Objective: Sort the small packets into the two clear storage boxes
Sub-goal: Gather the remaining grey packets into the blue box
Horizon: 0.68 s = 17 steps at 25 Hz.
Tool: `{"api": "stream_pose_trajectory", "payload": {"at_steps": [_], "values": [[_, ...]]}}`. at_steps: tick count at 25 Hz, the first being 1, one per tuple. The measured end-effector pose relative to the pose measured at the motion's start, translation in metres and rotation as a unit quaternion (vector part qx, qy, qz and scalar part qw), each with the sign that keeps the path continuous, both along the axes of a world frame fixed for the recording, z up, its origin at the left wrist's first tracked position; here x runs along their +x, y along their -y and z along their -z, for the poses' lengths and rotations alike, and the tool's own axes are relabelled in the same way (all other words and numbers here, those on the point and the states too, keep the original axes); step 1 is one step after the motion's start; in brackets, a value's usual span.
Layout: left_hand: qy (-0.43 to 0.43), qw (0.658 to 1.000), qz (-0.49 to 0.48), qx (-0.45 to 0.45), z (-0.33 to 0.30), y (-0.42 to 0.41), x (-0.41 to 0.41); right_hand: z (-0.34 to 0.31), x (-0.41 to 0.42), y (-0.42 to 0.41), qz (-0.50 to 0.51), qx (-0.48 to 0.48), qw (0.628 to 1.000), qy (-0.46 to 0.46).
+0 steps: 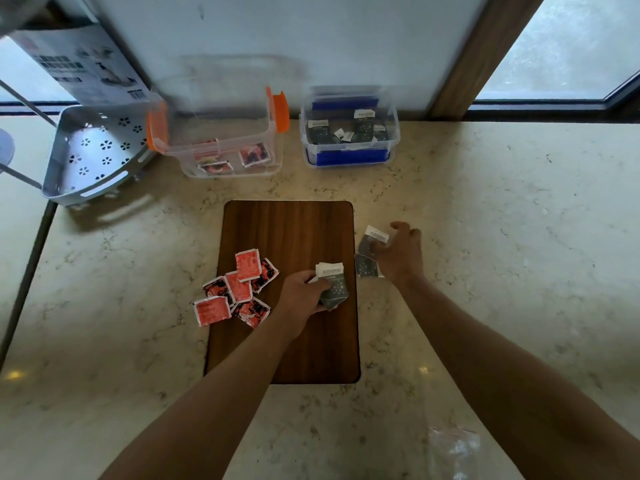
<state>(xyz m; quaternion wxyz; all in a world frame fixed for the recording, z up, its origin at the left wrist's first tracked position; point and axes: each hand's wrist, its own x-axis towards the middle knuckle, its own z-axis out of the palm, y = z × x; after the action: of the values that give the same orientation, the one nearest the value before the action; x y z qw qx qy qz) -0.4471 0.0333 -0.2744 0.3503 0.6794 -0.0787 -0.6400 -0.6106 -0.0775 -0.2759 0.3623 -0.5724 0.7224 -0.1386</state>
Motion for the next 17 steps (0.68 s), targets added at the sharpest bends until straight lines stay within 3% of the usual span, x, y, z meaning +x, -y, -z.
{"api": "stream_pose_trajectory", "payload": {"at_steps": [4, 10, 13, 17], "values": [[-0.003, 1.0, -0.026, -0.002, 0.006, -0.001, 0.008, 0.01, 0.005, 0.003, -0.058, -0.014, 0.995, -0.085], [-0.01, 0.999, -0.03, -0.012, 0.0, -0.005, 0.012, -0.006, 0.008, -0.01, -0.006, -0.028, 0.997, 0.075], [-0.024, 0.999, -0.048, 0.004, -0.002, -0.007, 0.011, -0.014, 0.013, -0.028, -0.067, 0.004, 0.982, 0.177], [-0.063, 0.995, -0.076, 0.007, -0.008, -0.007, 0.007, -0.014, 0.023, -0.05, -0.172, 0.065, 0.971, 0.15]]}}
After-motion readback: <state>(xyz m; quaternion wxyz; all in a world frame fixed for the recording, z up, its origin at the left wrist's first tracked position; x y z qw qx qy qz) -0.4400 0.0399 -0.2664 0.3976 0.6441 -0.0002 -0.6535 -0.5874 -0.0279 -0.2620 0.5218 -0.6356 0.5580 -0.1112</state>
